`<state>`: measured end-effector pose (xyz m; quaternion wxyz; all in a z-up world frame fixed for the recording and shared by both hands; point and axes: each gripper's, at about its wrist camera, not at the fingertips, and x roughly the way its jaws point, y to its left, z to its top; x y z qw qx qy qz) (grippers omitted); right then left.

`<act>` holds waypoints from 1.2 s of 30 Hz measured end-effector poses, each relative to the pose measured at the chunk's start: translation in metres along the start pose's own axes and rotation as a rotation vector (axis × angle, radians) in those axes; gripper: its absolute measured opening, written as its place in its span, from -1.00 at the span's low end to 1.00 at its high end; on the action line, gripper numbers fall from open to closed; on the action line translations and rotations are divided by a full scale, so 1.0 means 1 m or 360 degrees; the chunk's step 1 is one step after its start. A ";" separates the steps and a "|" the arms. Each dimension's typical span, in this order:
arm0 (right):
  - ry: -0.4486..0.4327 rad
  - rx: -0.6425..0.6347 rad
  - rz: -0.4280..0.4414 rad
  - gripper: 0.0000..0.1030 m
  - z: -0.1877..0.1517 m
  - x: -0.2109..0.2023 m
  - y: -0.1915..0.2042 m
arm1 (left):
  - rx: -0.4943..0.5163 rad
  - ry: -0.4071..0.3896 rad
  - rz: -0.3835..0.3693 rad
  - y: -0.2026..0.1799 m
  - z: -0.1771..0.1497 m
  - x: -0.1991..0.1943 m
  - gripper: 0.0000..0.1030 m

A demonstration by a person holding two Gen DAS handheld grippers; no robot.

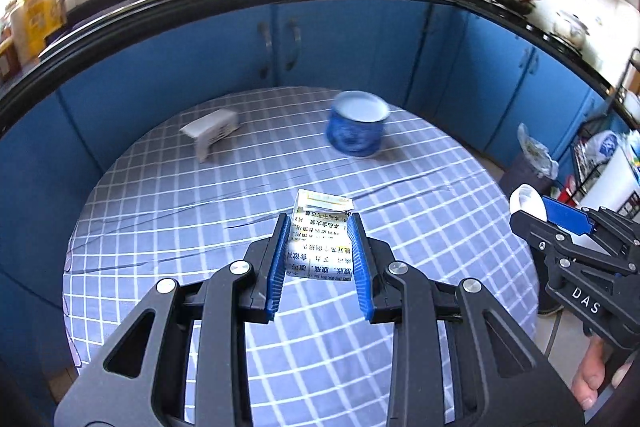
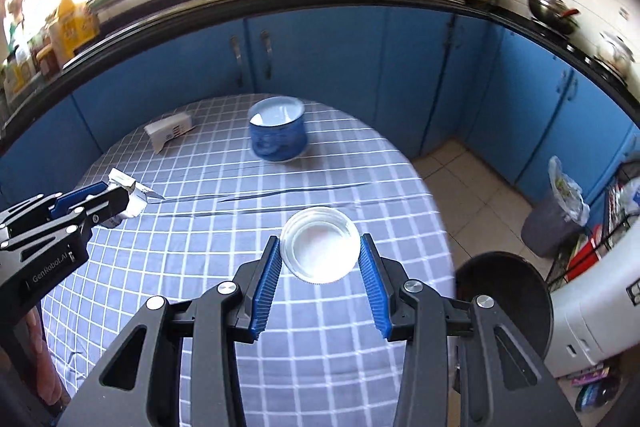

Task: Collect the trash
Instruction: 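Carry the cap and paper packet to the bin and open the right gripper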

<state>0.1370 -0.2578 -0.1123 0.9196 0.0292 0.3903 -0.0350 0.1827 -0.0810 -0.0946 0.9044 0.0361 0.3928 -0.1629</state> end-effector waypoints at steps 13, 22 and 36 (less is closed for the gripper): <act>-0.0070 0.0125 -0.0090 -0.24 -0.013 -0.028 -0.061 | 0.0190 -0.0013 -0.0113 -0.085 0.009 0.001 -0.41; -0.0091 0.0234 -0.0172 -0.24 -0.022 -0.037 -0.112 | 0.0304 -0.0037 -0.0189 -0.139 0.022 0.006 -0.41; -0.0077 0.0384 -0.0263 -0.24 -0.031 -0.031 -0.175 | 0.0479 -0.0021 -0.0284 -0.219 0.032 0.028 -0.41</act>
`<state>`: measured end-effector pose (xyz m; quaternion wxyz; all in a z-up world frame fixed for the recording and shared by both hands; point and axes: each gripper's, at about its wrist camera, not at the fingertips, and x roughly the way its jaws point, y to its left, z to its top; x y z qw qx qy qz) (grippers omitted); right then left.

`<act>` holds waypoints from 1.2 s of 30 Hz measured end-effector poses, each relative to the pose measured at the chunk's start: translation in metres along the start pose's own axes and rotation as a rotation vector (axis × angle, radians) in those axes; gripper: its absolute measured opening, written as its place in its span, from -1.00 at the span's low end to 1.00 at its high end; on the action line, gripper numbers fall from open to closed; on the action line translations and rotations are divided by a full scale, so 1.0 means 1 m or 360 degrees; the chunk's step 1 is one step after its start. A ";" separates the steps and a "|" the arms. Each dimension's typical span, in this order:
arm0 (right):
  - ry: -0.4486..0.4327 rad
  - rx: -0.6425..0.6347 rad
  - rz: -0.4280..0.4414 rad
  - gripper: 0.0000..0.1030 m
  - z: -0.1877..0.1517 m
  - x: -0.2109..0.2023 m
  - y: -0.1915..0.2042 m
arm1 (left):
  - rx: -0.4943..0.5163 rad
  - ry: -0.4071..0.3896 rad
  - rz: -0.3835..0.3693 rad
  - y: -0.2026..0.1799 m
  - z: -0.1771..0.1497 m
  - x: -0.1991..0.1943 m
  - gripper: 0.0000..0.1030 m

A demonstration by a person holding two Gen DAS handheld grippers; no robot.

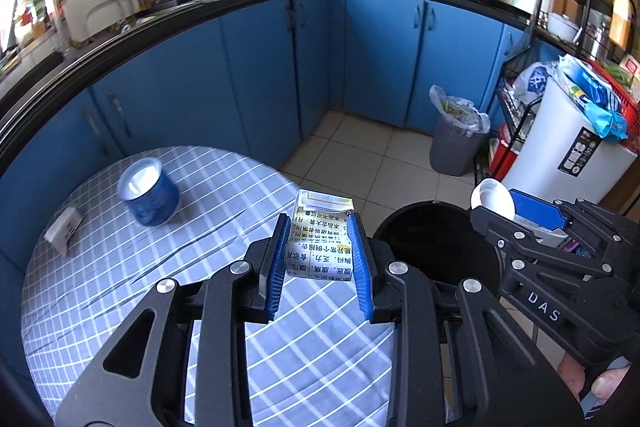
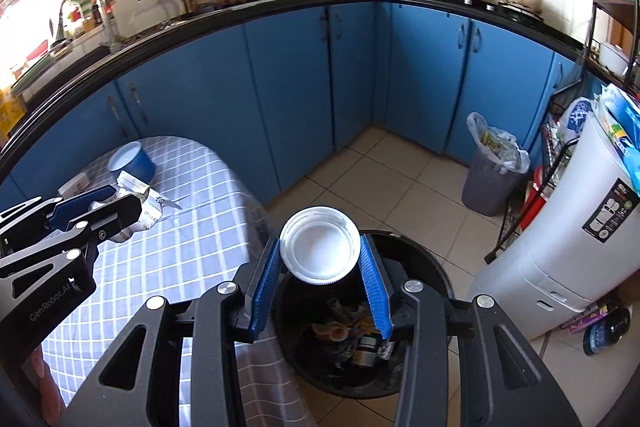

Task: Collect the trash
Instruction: 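Carry the cap and paper packet to the bin and open the right gripper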

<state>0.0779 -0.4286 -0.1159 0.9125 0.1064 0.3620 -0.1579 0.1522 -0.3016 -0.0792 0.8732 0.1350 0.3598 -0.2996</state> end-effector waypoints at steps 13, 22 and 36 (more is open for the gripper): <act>0.0015 0.0100 -0.0040 -0.24 0.002 0.012 -0.046 | 0.0117 0.0035 -0.0062 -0.051 0.017 0.033 -0.41; 0.0014 0.0146 -0.0039 -0.24 0.002 0.019 -0.066 | 0.0178 0.0038 -0.0075 -0.072 0.025 0.044 -0.41; 0.0002 0.0124 -0.0060 -0.23 0.005 0.029 -0.070 | 0.0197 0.0059 -0.0080 -0.084 0.030 0.061 -0.41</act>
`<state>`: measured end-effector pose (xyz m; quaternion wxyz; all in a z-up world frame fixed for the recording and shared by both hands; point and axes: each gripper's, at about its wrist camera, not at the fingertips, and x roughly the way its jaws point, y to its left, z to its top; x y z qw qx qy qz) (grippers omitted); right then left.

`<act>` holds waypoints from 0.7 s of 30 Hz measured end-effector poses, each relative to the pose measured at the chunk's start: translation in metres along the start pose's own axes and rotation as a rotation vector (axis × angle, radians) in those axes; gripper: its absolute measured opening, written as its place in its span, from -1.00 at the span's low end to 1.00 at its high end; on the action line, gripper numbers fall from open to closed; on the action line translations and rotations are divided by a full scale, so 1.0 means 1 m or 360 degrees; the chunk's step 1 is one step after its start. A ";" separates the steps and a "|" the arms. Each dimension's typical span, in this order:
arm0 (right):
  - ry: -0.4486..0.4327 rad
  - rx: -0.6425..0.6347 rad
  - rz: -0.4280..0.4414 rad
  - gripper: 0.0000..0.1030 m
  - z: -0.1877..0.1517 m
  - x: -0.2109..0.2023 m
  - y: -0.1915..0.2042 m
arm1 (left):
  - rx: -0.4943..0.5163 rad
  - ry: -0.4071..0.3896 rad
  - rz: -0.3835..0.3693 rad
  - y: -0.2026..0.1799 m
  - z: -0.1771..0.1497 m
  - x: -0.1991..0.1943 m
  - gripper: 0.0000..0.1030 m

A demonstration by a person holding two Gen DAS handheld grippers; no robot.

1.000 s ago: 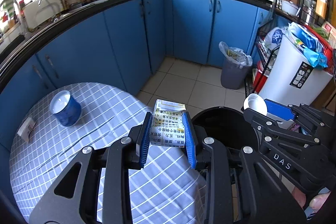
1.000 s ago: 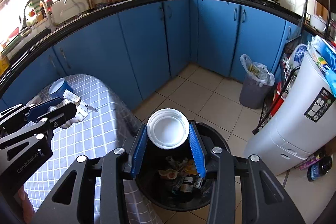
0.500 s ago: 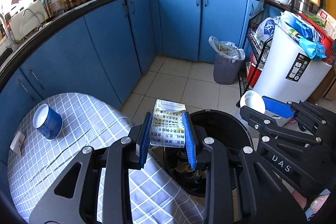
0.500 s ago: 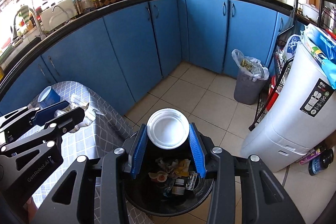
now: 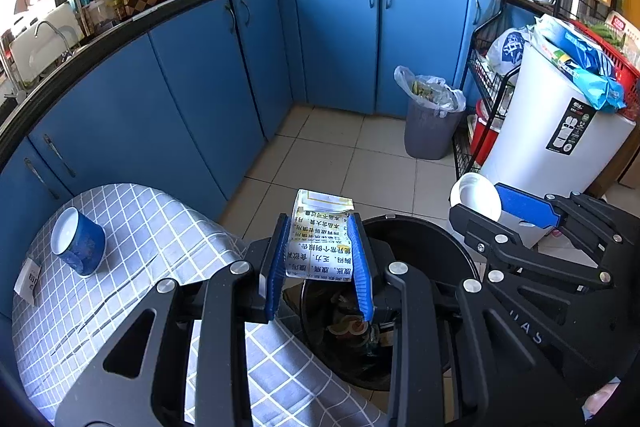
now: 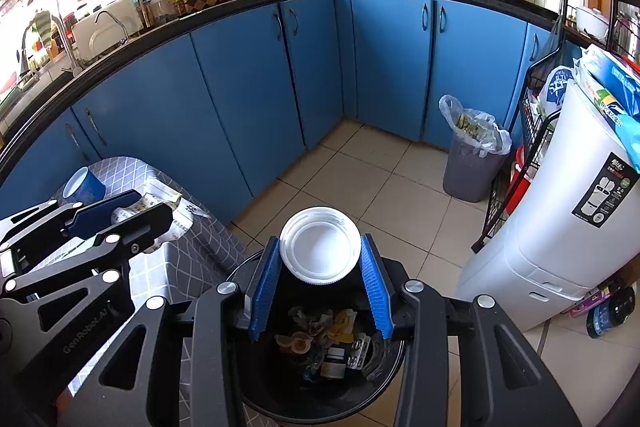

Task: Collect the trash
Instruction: 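Carry the cap and paper packet to the bin and open the right gripper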

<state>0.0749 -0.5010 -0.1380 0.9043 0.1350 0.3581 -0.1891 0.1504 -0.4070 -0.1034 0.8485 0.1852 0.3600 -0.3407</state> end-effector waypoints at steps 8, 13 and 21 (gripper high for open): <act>-0.0007 -0.0035 -0.0022 -0.23 0.001 0.004 0.003 | -0.0005 -0.0001 0.0016 -0.002 0.002 0.003 -0.41; -0.0002 -0.0044 -0.0048 -0.15 0.001 0.006 0.001 | -0.0013 -0.0002 0.0024 0.001 0.003 0.005 -0.41; -0.0052 -0.0025 -0.0097 0.38 0.001 0.000 -0.007 | -0.0013 0.0003 0.0021 0.003 0.004 0.006 -0.41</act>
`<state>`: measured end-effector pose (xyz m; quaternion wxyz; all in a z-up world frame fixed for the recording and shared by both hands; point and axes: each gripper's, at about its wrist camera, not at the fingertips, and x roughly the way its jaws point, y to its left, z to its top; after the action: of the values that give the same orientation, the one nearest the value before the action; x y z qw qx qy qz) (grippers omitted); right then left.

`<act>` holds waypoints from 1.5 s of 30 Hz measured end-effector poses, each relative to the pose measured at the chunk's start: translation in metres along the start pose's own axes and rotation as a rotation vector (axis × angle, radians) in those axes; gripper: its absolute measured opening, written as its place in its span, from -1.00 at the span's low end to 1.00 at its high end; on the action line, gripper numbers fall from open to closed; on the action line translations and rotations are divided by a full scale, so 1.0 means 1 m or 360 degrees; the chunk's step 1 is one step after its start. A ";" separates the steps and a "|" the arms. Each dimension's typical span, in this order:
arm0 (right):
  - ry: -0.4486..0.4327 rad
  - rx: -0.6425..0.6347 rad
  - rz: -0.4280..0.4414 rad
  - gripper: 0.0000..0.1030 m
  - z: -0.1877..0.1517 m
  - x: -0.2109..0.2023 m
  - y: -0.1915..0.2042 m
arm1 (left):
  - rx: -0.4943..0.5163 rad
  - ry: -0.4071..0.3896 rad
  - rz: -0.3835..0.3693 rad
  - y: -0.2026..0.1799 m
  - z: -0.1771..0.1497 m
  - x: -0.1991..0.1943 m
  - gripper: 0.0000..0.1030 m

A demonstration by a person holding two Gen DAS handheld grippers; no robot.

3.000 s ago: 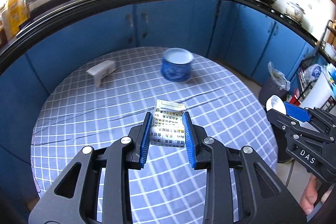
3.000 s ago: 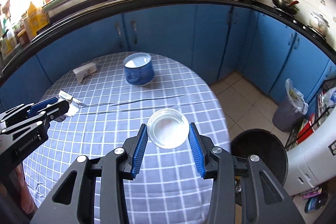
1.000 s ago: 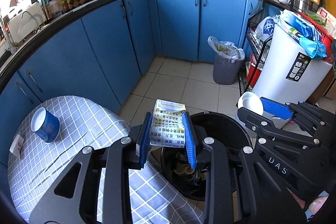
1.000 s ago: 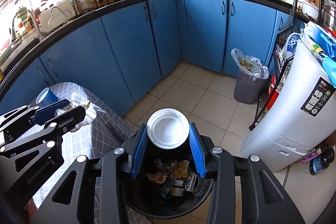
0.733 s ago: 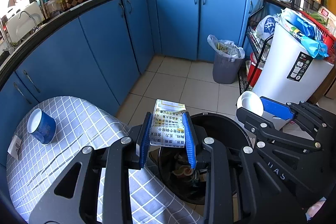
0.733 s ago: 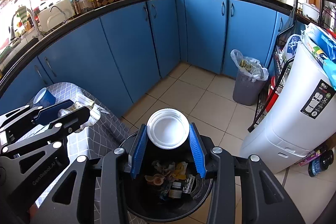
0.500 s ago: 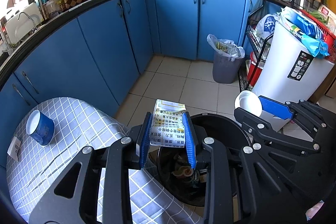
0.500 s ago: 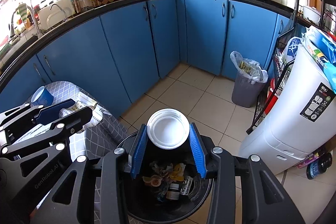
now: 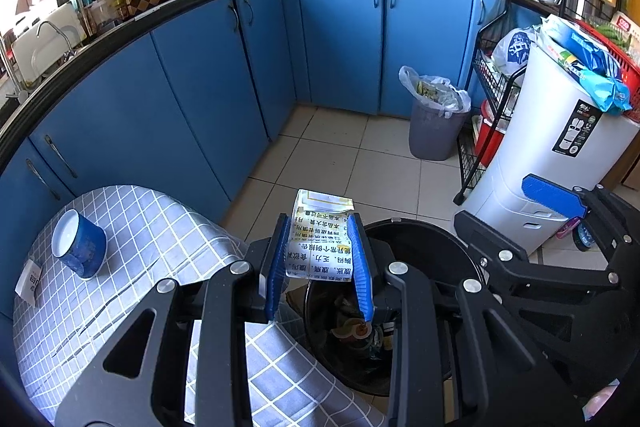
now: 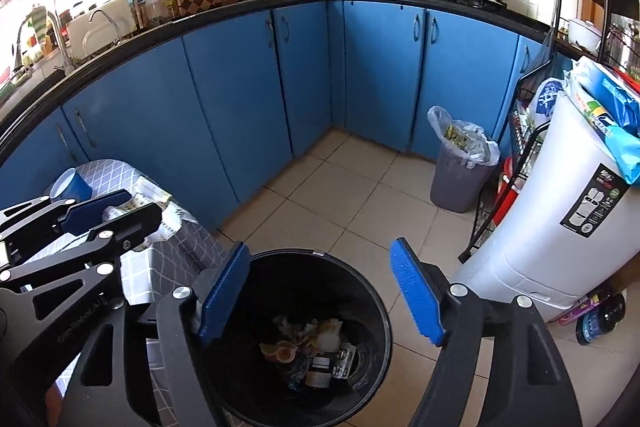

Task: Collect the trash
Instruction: 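Carry the cap and paper packet to the bin and open the right gripper, then open the left gripper to drop the printed paper packet into the bin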

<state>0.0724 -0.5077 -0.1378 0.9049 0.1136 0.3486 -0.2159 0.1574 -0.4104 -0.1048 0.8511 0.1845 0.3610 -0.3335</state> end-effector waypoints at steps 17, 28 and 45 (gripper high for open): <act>-0.0001 0.0079 -0.0081 0.47 -0.002 0.001 -0.024 | 0.0044 0.0002 -0.0019 -0.014 0.003 0.005 -0.41; 0.0006 0.0129 -0.0095 0.47 -0.005 0.003 -0.041 | 0.0079 -0.0008 -0.0027 -0.032 0.012 0.008 -0.39; 0.0000 0.0122 -0.0097 0.47 -0.006 -0.005 -0.035 | 0.0005 0.0017 0.0011 -0.024 0.007 0.004 0.37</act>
<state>0.0491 -0.5344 -0.1407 0.8929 0.1374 0.3434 -0.2568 0.1460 -0.4329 -0.1049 0.8500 0.1888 0.3645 -0.3302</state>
